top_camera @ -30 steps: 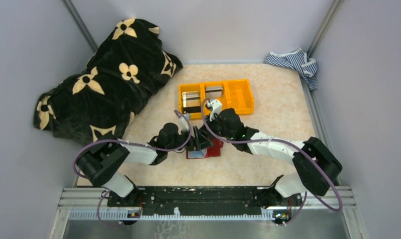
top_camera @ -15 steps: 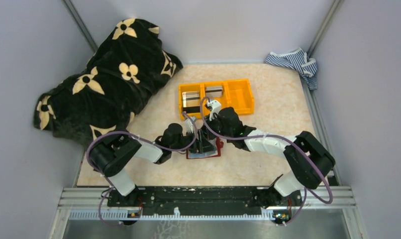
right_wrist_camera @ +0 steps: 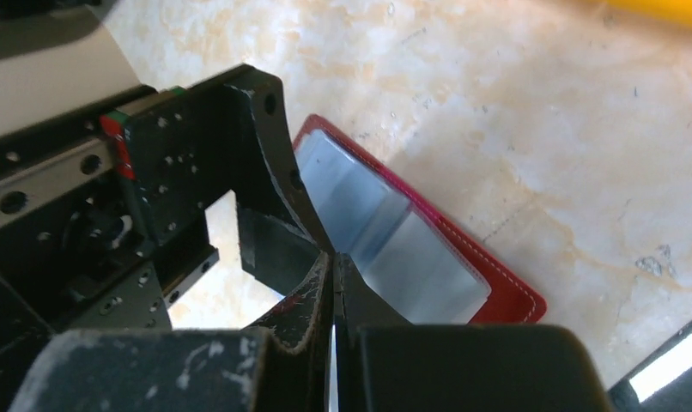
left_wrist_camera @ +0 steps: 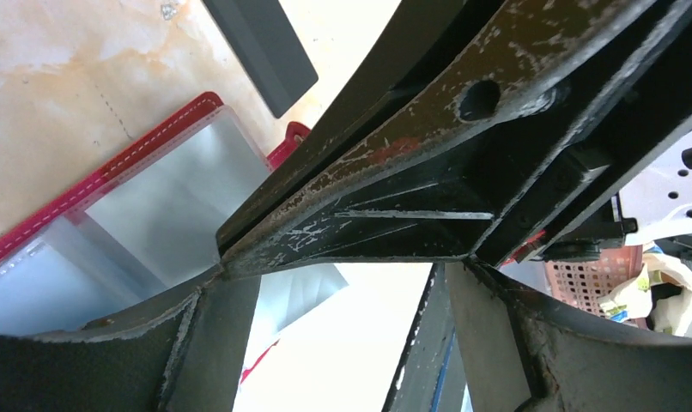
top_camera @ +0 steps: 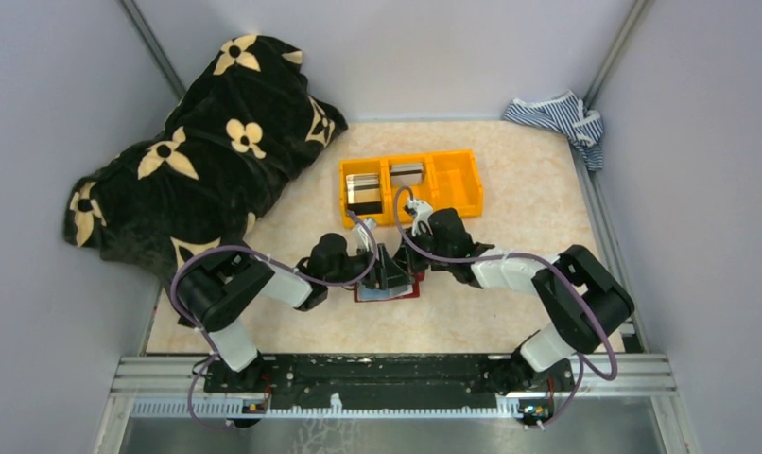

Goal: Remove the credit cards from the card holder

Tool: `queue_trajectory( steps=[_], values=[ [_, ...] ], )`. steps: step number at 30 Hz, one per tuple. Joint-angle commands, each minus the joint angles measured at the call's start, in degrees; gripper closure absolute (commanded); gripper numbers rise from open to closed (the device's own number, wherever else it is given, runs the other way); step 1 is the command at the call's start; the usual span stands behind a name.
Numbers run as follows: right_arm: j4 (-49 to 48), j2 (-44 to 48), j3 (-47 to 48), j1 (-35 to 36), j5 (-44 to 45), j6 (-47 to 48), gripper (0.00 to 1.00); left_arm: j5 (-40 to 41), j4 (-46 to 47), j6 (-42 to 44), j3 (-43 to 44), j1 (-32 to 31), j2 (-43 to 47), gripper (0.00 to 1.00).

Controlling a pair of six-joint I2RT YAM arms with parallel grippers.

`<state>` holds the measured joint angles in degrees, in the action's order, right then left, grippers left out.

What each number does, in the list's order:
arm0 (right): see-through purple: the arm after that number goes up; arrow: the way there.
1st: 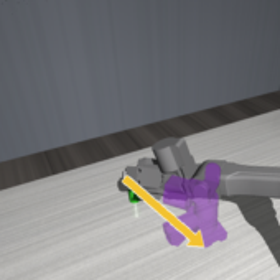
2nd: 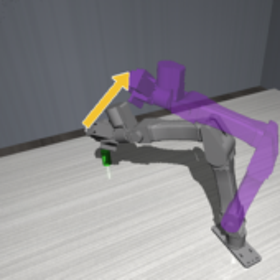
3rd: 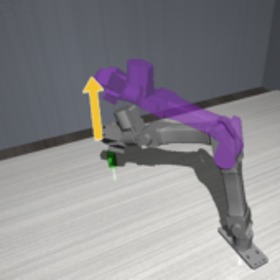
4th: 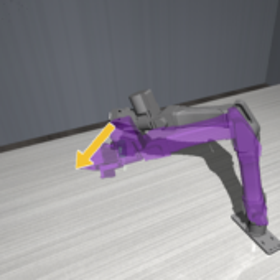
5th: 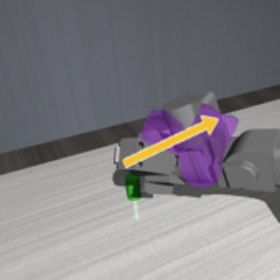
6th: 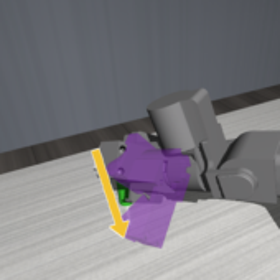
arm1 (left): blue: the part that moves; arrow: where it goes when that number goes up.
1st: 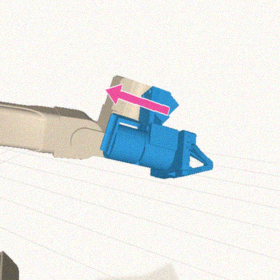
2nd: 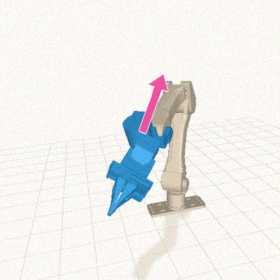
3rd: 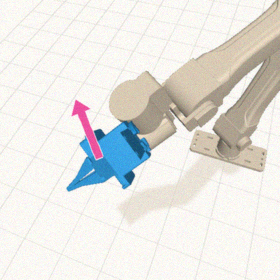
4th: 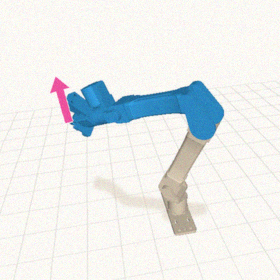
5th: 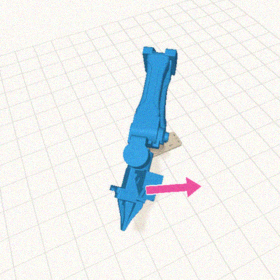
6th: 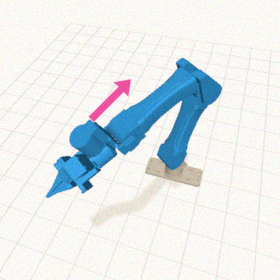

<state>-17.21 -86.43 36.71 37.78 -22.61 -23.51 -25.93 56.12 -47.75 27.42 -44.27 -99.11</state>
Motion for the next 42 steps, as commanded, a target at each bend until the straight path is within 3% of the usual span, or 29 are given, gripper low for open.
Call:
queue_trajectory(
  steps=[1,10,18,24,27,29,32,42],
  values=[
    [-2.48,-0.95,-2.66,0.2,-3.25,-1.25,1.0,-0.3,3.98,-0.57,0.99,0.24,-0.69,0.16],
    [-2.91,-1.49,-5.93,0.19,0.79,-1.3,0.99,0.74,2.0,-0.13,-0.29,0.39,2.77,0.14],
    [-4.0,-5.89,-4.83,0.19,1.26,-1.93,0.49,4.96,-7.96,3.73,-2.01,0.33,11.64,0.13],
    [-4.05,-6.85,-5.22,0.2,1.85,-1.98,0.26,9.64,-16.71,5.39,-3.52,0.63,19.06,0.12],
    [-4.21,-7.04,-5.48,0.23,2.18,-2.11,0.23,18.96,-19.91,5.48,-6.33,0.74,23.92,0.14],
    [-4.41,-7.05,-5.52,0.26,2.3,-2.13,0.22,21.01,-21.76,6.59,-7.24,1.74,26.58,0.14],
    [-4.49,-7.06,-5.59,0.24,2.39,-2.24,0.22,20.31,-26.36,6.8,-6.18,3.55,27.11,0.13],
    [-5.36,-6.85,-6.04,0.21,2.39,-2.46,0.21,19.42,-25.53,5.19,-5.15,4.08,19.51,0.14]
  ],
)
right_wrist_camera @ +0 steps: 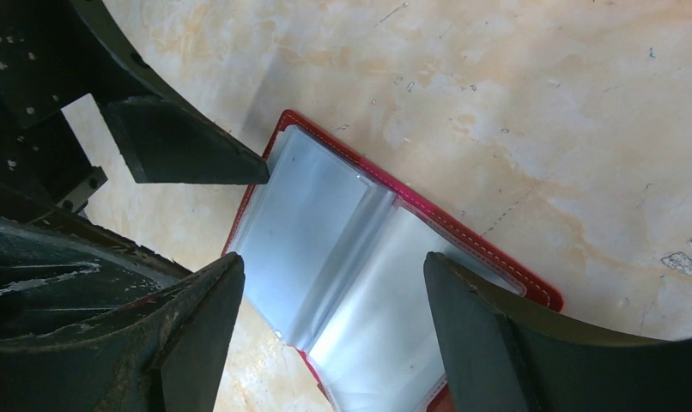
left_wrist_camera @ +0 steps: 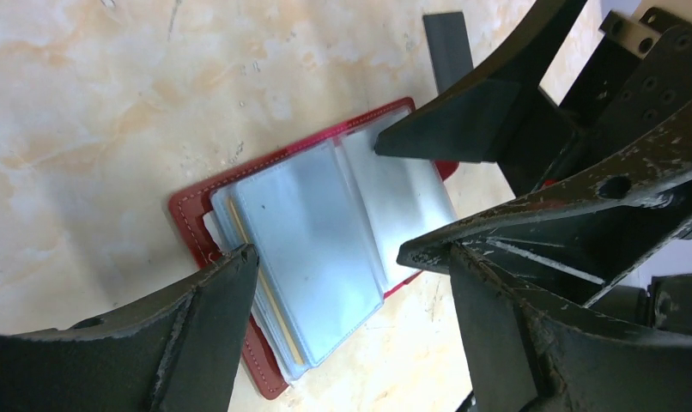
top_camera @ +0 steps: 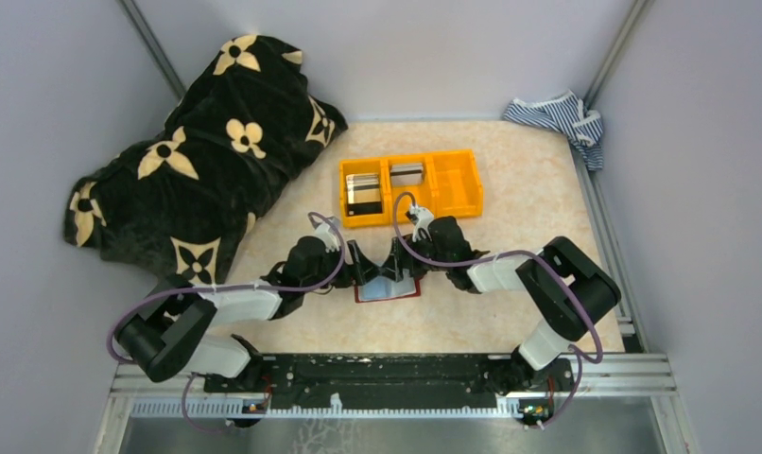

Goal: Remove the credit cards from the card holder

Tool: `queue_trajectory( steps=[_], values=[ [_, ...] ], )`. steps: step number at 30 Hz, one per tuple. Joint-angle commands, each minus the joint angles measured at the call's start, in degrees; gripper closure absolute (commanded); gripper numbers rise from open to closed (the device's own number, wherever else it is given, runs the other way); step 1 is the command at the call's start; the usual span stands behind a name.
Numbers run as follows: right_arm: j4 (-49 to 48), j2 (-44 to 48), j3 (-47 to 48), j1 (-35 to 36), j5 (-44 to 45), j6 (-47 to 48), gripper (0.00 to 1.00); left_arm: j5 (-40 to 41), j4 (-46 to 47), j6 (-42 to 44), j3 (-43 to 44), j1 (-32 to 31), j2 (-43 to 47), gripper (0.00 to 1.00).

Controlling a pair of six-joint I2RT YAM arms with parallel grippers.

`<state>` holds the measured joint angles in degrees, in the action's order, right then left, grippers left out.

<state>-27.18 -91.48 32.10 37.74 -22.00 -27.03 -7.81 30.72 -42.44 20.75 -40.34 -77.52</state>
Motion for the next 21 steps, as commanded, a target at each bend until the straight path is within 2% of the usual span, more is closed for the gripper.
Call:
queue_trajectory(
  steps=[1,11,21],
  values=[
    [4.59,-1.81,-1.4,0.28,1.76,1.02,0.21,1.59,-0.21,-0.04,1.63,0.17,-2.44,0.13],
    [4.67,-1.89,-1.08,0.31,1.94,1.11,0.21,0.88,-0.74,0.11,2.55,0.17,-4.57,0.14],
    [4.54,-1.85,-1.75,0.28,2.13,1.27,0.21,1.28,-4.08,0.95,2.94,0.27,-2.31,0.14]
  ],
)
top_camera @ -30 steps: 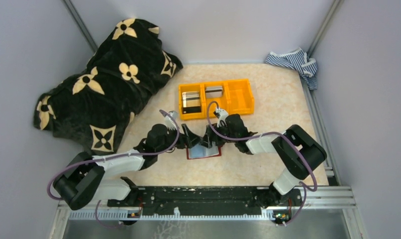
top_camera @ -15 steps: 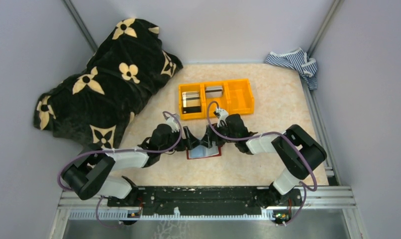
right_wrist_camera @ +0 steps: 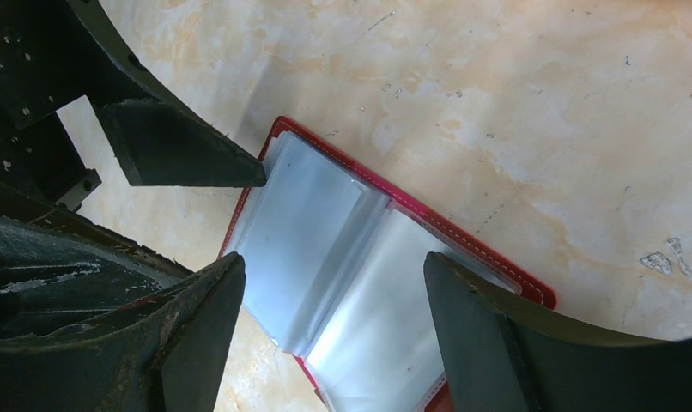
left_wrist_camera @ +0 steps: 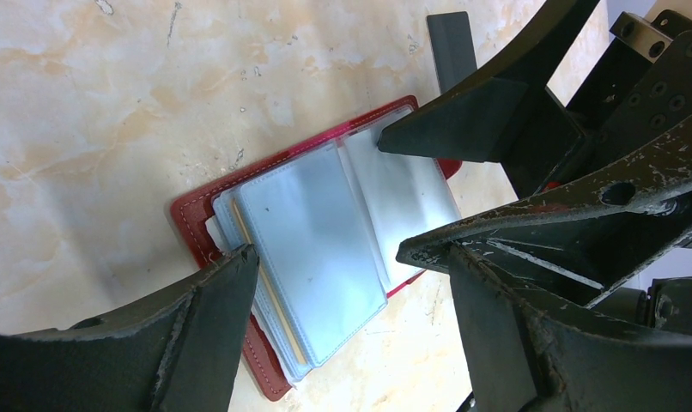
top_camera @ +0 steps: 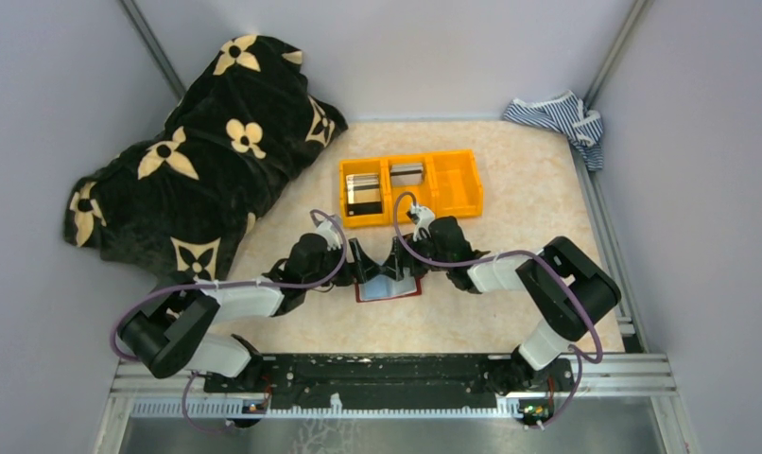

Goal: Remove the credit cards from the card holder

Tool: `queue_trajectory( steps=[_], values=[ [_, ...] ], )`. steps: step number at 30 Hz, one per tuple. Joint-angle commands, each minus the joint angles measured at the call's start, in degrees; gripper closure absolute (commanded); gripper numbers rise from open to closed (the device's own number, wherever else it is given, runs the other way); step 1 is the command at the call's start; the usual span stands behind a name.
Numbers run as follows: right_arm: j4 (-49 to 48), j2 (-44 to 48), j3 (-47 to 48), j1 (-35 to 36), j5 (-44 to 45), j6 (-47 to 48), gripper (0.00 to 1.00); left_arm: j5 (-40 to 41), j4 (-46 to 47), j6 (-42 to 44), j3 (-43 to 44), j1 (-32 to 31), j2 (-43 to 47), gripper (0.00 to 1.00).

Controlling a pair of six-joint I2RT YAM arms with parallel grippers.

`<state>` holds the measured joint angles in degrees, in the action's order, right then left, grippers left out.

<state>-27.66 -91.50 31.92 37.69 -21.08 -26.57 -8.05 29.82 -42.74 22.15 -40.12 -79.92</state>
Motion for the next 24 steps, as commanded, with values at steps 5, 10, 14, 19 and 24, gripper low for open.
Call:
queue_trajectory(
  steps=[5,10,14,19,24],
  values=[
    [4.82,-1.79,-1.66,0.31,1.39,0.86,0.21,0.72,-3.34,1.41,1.18,0.1,0.16,0.14],
    [4.81,-2.02,-1.53,0.28,1.48,0.82,0.21,-0.11,-4.01,1.35,1.14,0.05,0.91,0.14],
    [4.63,-2.34,-1.41,0.28,1.4,0.73,0.21,0.47,-3.85,1.6,0.71,-0.01,0.62,0.14],
    [4.82,-2.15,-1.38,0.28,1.48,0.73,0.21,-0.82,-2.7,1.1,0.46,0.05,-0.32,0.14],
    [4.68,-2.2,-1.42,0.29,1.39,0.6,0.21,-2.26,-0.47,0.28,0.32,-0.02,-1.81,0.14]
  ],
)
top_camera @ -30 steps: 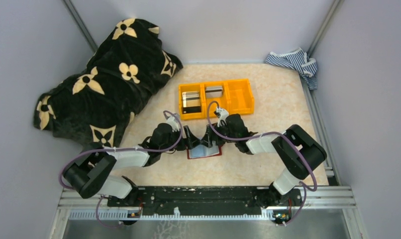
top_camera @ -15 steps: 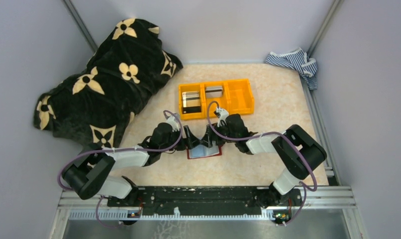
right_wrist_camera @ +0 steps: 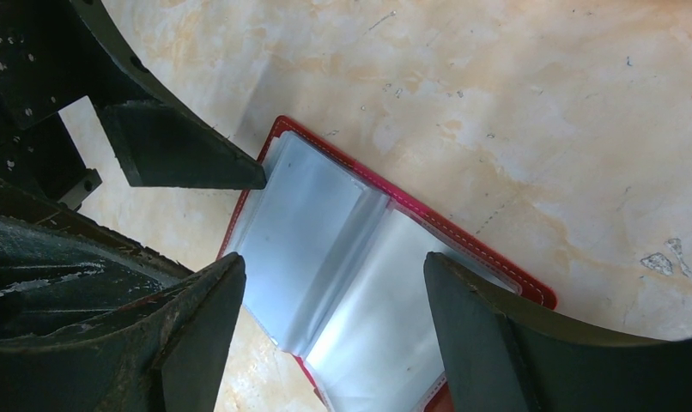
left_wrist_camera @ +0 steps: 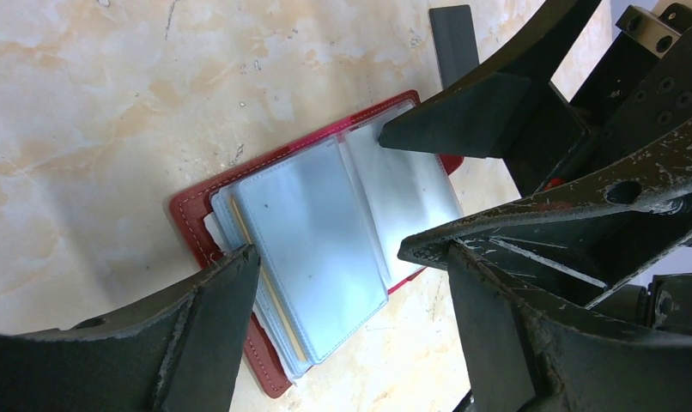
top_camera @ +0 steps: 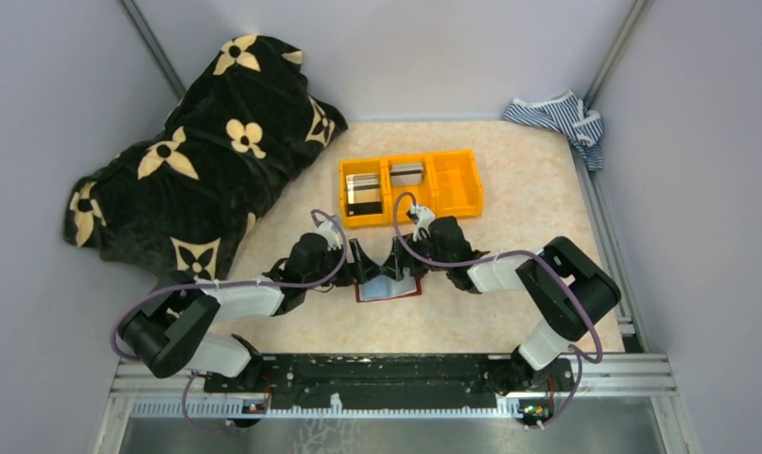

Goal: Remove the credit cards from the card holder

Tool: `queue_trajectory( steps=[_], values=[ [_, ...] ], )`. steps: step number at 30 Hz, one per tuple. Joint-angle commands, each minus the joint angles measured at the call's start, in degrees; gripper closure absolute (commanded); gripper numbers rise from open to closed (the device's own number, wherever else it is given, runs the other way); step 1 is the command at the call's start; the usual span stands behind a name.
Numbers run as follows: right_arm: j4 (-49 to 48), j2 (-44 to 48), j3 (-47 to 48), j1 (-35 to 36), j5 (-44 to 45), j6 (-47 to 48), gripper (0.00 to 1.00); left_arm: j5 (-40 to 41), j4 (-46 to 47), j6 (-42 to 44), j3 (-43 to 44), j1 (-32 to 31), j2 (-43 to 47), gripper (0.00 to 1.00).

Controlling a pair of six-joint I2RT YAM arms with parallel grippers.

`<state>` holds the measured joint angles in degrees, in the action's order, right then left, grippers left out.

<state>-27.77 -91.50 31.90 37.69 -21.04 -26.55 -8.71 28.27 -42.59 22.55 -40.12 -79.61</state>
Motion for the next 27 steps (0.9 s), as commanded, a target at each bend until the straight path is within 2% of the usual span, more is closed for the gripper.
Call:
queue_trajectory(
  steps=[1,6,18,27],
  values=[
    [4.75,-2.19,-1.28,0.29,1.28,0.54,0.21,-2.13,1.68,-0.19,-0.06,-0.04,-2.56,0.14],
    [4.49,-2.16,-0.88,0.31,0.66,0.53,0.21,-4.43,5.11,-1.46,0.57,0.0,-5.57,0.14],
    [2.59,-2.73,-1.64,0.32,-0.82,-0.22,0.27,-6.43,10.97,-4.44,0.73,0.08,-5.55,0.14],
    [1.82,-2.72,-2.07,0.33,-1.02,-0.63,0.28,-8.86,17.0,-7.28,0.03,0.13,-6.42,0.14]
  ],
)
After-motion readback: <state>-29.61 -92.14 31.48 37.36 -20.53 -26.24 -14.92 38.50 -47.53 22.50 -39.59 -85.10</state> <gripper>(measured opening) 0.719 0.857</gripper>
